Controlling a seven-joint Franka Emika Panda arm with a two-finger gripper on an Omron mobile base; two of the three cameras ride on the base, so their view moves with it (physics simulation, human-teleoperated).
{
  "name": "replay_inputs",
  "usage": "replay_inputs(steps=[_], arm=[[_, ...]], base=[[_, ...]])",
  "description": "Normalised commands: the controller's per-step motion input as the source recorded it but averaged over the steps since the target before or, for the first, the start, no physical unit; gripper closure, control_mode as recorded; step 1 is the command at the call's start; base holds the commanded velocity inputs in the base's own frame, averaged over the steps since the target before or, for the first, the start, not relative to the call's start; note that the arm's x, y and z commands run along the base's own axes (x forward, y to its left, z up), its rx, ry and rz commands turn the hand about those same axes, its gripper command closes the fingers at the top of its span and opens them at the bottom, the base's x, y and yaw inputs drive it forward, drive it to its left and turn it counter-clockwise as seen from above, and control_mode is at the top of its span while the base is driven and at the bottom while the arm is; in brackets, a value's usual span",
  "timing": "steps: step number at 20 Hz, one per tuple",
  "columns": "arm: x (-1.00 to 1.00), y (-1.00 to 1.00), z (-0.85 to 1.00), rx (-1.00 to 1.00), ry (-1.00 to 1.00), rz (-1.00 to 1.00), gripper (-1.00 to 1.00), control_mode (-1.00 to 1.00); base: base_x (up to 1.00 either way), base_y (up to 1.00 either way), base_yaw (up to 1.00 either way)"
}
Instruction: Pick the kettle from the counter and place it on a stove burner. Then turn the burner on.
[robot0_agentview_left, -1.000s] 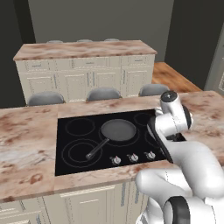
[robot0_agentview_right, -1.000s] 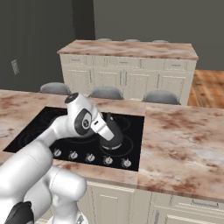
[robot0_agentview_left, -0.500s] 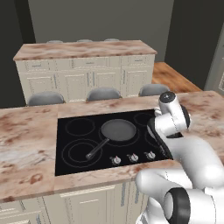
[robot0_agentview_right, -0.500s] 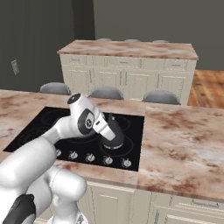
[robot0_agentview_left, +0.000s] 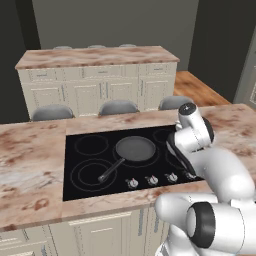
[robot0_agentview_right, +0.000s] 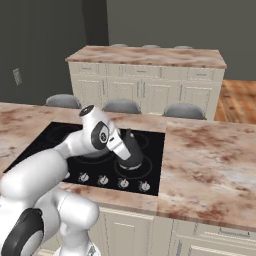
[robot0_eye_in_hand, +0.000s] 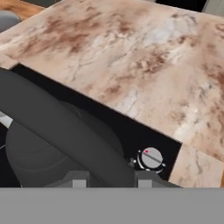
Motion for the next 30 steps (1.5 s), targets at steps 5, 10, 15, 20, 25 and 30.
replay_inputs(steps=[5,10,15,20,25,30], arm=[[0.13,0.00,-0.15,0.09,0.00,-0.08,1.00,-1.00],[0.03,0.00,-0.20,0.08,0.00,-0.06,1.00,-1.00],[0.08,0.00,-0.19,0.06,0.00,-0.05,1.00,-1.00],[0.19,-0.01,-0.18,0.03,0.00,-0.04,1.00,-1.00],[0.31,-0.11,-0.11,0.01,0.00,-0.03,1.00,-1.00],[0.30,-0.19,-0.09,0.00,0.00,-0.03,1.00,-1.00]], base=[[0.00,0.00,0.00],[0.00,0.00,0.00],[0.00,0.00,0.00],[0.00,0.00,0.00],[0.00,0.00,0.00],[0.00,0.00,0.00]])
